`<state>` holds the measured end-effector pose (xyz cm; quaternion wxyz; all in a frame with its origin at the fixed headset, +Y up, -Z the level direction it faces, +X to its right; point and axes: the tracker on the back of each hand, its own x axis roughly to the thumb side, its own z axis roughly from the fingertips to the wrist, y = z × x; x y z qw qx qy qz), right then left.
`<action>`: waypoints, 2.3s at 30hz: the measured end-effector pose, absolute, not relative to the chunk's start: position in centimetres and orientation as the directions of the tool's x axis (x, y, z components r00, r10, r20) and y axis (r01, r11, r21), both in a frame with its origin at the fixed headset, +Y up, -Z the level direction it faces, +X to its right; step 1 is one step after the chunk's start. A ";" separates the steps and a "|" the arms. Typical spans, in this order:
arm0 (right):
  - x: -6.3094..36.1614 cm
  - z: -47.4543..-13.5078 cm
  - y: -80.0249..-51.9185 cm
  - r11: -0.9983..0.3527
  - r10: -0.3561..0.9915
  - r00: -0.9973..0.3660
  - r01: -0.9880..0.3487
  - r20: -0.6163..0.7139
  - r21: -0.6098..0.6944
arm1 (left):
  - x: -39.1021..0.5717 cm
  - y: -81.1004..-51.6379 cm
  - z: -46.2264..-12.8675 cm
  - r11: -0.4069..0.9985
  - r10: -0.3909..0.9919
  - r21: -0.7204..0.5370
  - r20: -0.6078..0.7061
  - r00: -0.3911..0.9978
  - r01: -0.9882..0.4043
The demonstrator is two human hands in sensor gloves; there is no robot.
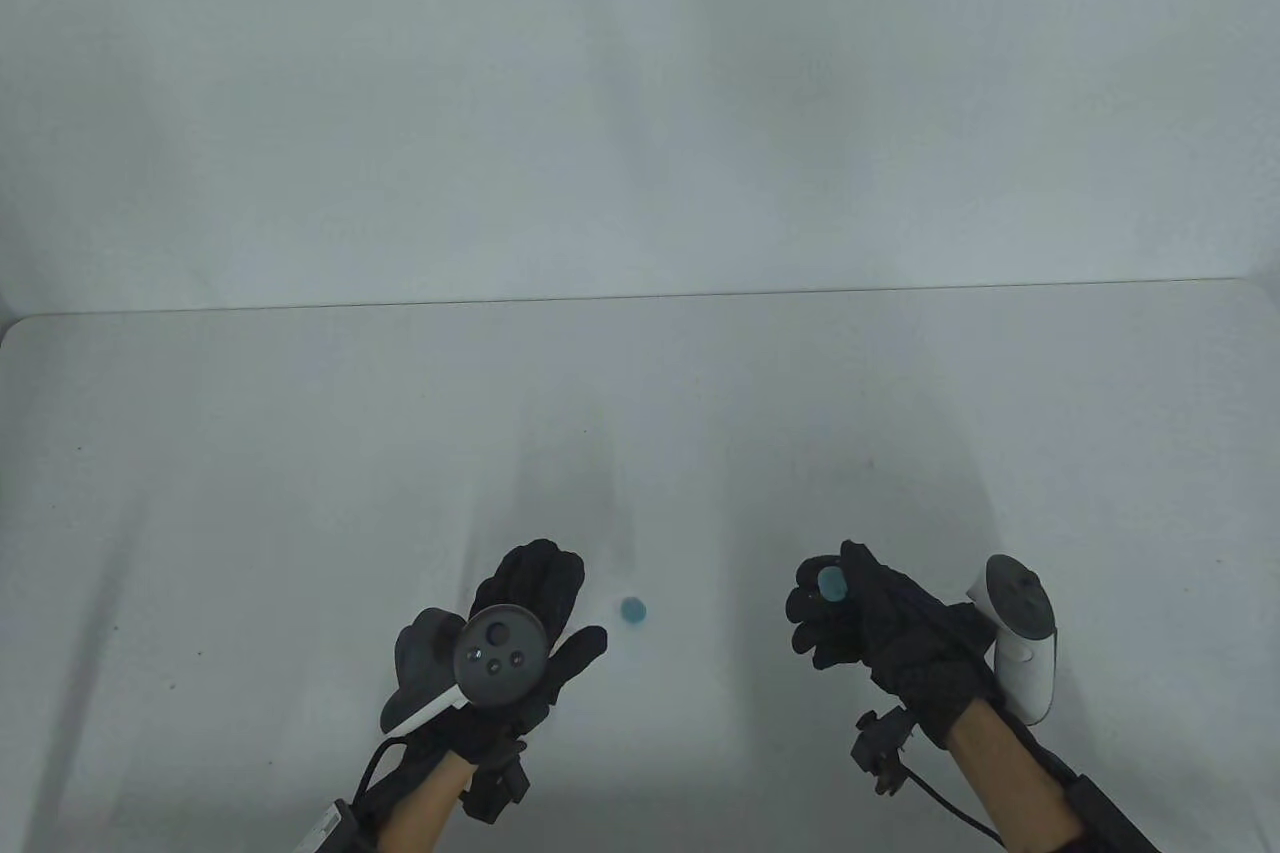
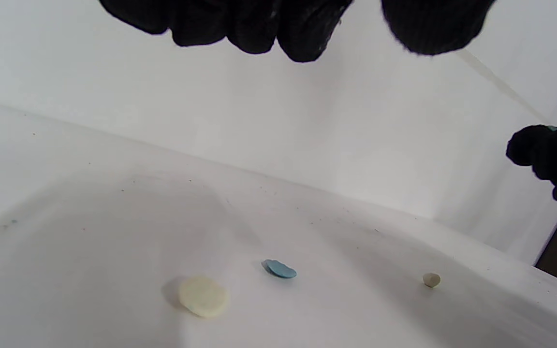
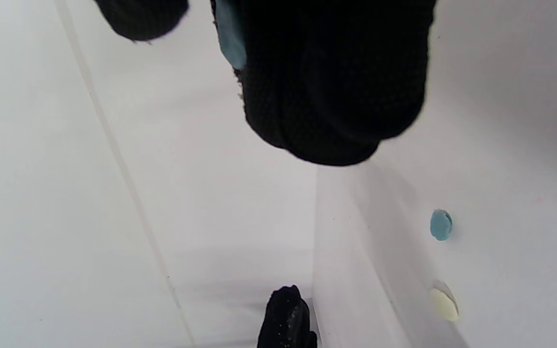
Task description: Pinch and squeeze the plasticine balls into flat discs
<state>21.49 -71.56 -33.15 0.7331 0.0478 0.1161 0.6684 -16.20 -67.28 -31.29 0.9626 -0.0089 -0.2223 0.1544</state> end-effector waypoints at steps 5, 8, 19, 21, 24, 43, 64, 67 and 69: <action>21.5 -33.2 -71.4 0.092 0.992 0.072 -0.971 -0.099 0.220 | -16.1 -67.4 -31.3 0.953 0.300 -0.091 0.425 0.854 -0.289; 21.4 -33.1 -71.1 0.069 0.995 0.053 -0.976 -0.085 0.206 | -16.1 -67.3 -31.3 0.953 0.300 -0.086 0.425 0.854 -0.291; 21.3 -33.0 -71.6 0.082 0.992 0.058 -0.968 -0.108 0.238 | -16.1 -67.3 -31.3 0.954 0.296 -0.084 0.426 0.855 -0.289; 21.3 -33.1 -71.6 0.055 0.995 0.033 -0.970 -0.097 0.236 | -16.1 -67.4 -31.3 0.953 0.298 -0.084 0.426 0.854 -0.291; 21.4 -33.0 -71.4 0.040 0.995 0.020 -0.976 -0.097 0.212 | -16.1 -67.4 -31.3 0.954 0.296 -0.083 0.426 0.855 -0.289; 21.1 -32.6 -71.1 -0.025 0.997 -0.040 -0.981 -0.073 0.191 | -16.1 -67.3 -31.2 0.954 0.291 -0.070 0.433 0.853 -0.290; 21.1 -32.8 -70.8 0.016 0.998 0.003 -0.982 -0.067 0.190 | -16.2 -67.4 -31.3 0.955 0.290 -0.081 0.428 0.856 -0.284; 20.8 -32.8 -71.3 0.071 0.995 0.049 -0.962 -0.091 0.262 | -16.4 -67.4 -31.2 0.955 0.290 -0.075 0.426 0.857 -0.285; 20.5 -32.8 -71.4 0.069 0.994 0.044 -0.959 -0.096 0.275 | -16.5 -67.3 -31.2 0.955 0.291 -0.075 0.425 0.857 -0.287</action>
